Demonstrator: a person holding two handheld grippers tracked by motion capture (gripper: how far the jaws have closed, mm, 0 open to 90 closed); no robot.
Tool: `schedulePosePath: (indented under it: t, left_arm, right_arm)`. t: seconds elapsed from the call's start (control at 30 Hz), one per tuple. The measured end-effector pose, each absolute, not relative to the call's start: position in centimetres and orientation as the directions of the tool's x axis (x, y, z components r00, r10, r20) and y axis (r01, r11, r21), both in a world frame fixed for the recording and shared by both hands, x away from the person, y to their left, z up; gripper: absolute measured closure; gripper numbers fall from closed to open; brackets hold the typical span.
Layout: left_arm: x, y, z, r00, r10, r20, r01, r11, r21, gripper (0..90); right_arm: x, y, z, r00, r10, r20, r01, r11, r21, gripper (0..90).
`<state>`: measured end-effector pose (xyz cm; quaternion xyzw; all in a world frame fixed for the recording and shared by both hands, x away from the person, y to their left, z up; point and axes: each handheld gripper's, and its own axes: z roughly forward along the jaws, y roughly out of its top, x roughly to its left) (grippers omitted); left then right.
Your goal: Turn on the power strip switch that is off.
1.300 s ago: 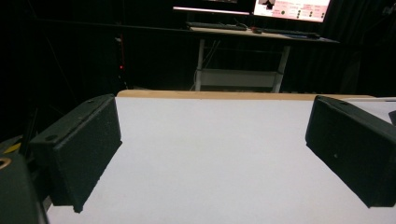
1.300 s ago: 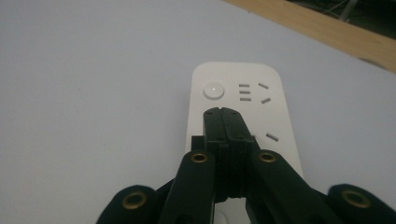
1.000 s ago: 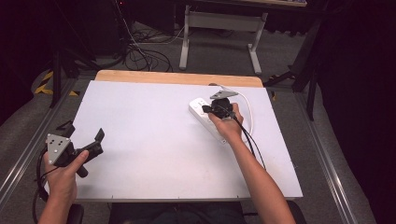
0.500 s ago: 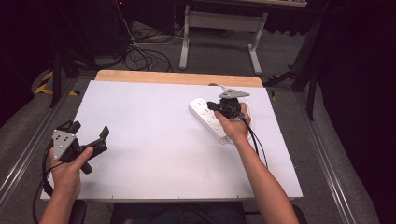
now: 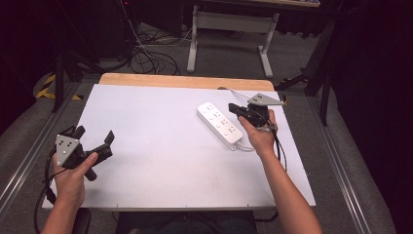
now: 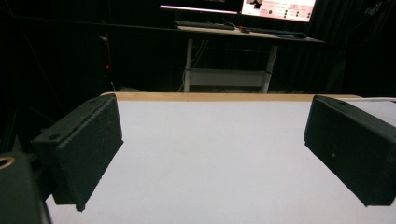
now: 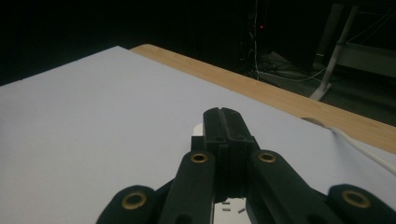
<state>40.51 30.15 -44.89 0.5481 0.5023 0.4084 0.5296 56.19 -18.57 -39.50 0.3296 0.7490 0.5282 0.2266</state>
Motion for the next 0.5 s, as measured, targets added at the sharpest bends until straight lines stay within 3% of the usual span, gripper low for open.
schedulePosePath:
  t: [0.5]
  left_arm:
    - [40.5,30.1,-44.9,0.163,0.983,-0.082,0.117,0.063,0.991,4.7]
  right_arm:
    - [52.8,-22.0,-38.7,-0.656,0.755,-0.011,0.148,0.143,0.979,89.1]
